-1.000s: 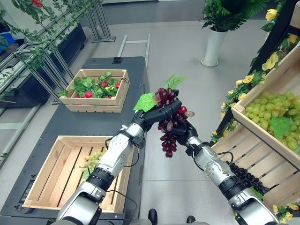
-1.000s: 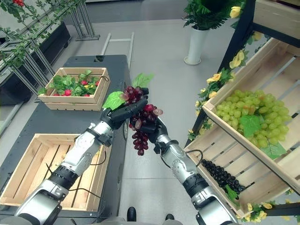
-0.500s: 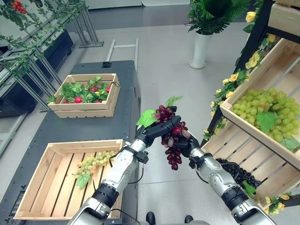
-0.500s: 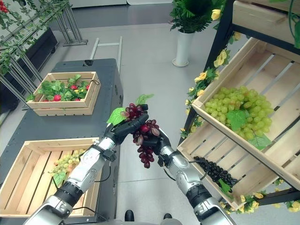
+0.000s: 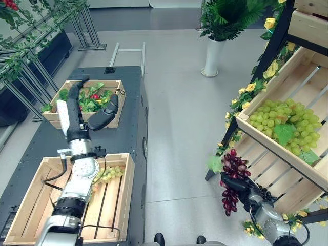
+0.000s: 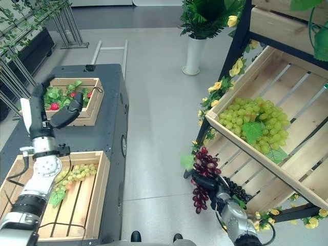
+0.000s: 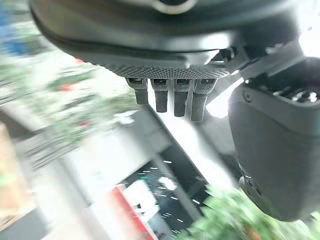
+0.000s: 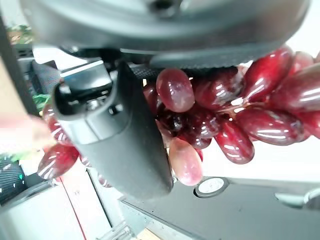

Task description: Pick up the fruits from the basket on one side to the basket on the other side

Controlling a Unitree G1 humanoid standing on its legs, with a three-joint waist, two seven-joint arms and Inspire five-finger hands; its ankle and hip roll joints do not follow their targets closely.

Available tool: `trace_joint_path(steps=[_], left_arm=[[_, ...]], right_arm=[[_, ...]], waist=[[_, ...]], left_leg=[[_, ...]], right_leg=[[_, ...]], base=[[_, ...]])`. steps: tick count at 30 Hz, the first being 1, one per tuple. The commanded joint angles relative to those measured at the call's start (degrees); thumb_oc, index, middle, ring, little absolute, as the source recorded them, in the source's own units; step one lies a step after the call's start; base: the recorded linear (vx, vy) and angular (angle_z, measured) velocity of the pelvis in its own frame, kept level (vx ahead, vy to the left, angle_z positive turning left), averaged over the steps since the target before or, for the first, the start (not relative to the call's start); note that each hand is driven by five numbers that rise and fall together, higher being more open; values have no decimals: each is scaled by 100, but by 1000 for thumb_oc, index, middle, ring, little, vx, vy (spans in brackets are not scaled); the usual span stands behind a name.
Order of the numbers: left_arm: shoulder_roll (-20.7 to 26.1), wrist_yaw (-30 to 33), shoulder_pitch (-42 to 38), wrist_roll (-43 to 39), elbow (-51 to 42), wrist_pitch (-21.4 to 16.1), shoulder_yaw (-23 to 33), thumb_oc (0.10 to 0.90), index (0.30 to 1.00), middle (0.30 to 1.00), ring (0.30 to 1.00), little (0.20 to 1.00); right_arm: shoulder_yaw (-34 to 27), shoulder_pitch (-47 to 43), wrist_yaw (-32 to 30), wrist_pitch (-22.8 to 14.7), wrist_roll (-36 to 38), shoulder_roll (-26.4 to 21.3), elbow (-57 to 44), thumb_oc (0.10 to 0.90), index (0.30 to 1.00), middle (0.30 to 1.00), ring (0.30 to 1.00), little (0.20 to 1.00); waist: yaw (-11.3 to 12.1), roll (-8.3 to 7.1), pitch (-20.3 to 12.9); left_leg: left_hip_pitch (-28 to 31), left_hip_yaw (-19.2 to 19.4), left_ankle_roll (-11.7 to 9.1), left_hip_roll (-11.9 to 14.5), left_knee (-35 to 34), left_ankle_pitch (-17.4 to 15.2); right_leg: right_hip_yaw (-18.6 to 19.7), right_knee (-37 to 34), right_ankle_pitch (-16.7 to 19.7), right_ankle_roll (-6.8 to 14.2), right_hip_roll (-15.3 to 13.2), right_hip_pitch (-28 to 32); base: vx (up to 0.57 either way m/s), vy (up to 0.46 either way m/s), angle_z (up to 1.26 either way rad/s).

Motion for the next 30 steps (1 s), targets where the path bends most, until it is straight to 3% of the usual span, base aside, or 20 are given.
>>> trace_joint_path(steps=[1,5,9,15,22,25,27,30], left_arm=[[86,356,-560,602,-178,-659,-489,800,900,900,900,900],[61,149,-502,242,-148,-629,-536,800,900,900,900,900],[-84,-527,-362,-734,-15,-606,-435,800,900,900,900,900],[-345,-1235,87,-1577,176,-390,-189,800,900,900,900,900],[-483,-1470,665,-1861,479,-265,123,800,900,900,900,900],[-495,-1539,847,-1920,498,-272,233,800,900,900,900,900],[-480,-1498,817,-1890,369,-333,220,800,900,900,900,900],[-446,-1470,620,-1911,295,-348,144,800,900,900,900,900]], right_arm=[[-35,-680,342,-803,452,5,-353,400,300,300,300,300],[-40,-686,277,-849,423,18,-346,400,300,300,300,300],[-113,-715,143,-982,307,-14,-340,400,300,300,300,300],[-381,-680,-38,-1158,89,-129,-359,400,300,300,300,300],[-754,-633,-159,-1239,-165,-410,-331,400,300,300,300,300],[-921,-739,-414,-1374,-284,-656,-376,400,300,300,300,300],[-1008,-966,-714,-1555,-361,-871,-452,400,300,300,300,300],[-1068,-1185,-1027,-1677,-446,-1036,-445,400,300,300,300,300]], waist=[[-42,110,-483],[-36,121,-489],[-27,121,-467],[-9,87,-403],[23,3,-273],[62,-84,-56],[111,-142,299],[125,-170,663]], left_leg=[[109,-216,-121,-190,54,-767],[120,-256,-118,-204,54,-774],[138,-250,-110,-204,54,-768],[152,-234,-95,-193,54,-766],[154,-178,-70,-179,54,-752],[37,-98,-53,-179,237,-774],[-436,-52,-50,-176,912,-916],[-846,-92,-47,-142,1385,-994]], right_leg=[[-226,19,-134,-361,347,-87],[-212,19,-133,-355,349,-75],[-196,19,-121,-351,351,-69],[-172,19,-110,-355,363,-69],[-121,19,-75,-353,372,-106],[-67,70,-41,-371,353,-197],[-92,644,-181,-414,312,-583],[-165,1220,-323,-439,293,-972]], base=[[14,-1,-5],[6,1,-1],[29,0,-4],[38,-9,-4],[52,-15,-6],[2,-13,-4],[-145,-30,-10],[-181,-31,-10]])
